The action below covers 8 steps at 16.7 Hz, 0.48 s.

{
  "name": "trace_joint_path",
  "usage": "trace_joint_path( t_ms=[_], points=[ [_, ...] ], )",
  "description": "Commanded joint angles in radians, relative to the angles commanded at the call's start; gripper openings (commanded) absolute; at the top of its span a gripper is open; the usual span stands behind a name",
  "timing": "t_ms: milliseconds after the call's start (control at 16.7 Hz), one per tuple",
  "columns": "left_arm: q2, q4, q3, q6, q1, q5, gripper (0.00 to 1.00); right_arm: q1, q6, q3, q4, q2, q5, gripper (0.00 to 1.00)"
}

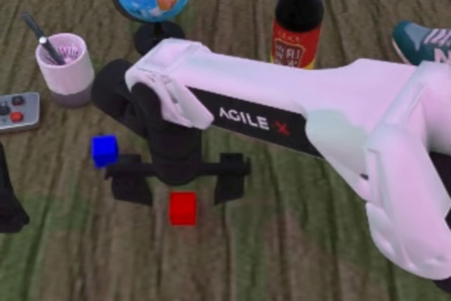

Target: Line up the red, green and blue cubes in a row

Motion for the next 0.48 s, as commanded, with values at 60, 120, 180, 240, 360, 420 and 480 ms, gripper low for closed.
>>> trace_joint_path(
  t_ms=[60,120,180,240,360,420,480],
  points=[
    [0.0,0.0,0.0,0.0,0.0,0.0,1.0,0.0,0.0,0.0,0.0,0.0,0.0,1.0],
    [0.0,0.0,0.0,0.0,0.0,0.0,1.0,0.0,0.0,0.0,0.0,0.0,0.0,1.0],
    [0.0,0.0,0.0,0.0,0.0,0.0,1.0,0.0,0.0,0.0,0.0,0.0,0.0,1.0],
    [0.0,0.0,0.0,0.0,0.0,0.0,1.0,-0.002,0.0,0.0,0.0,0.0,0.0,1.0],
    [0.0,0.0,0.0,0.0,0.0,0.0,1.0,0.001,-0.001,0.018,-0.018,0.001,0.0,1.0],
    [0.0,0.0,0.0,0.0,0.0,0.0,1.0,0.003,0.0,0.042,-0.042,0.002,0.0,1.0],
    [0.0,0.0,0.0,0.0,0.0,0.0,1.0,0.005,0.001,0.075,-0.076,0.001,0.001,1.0]
  ],
)
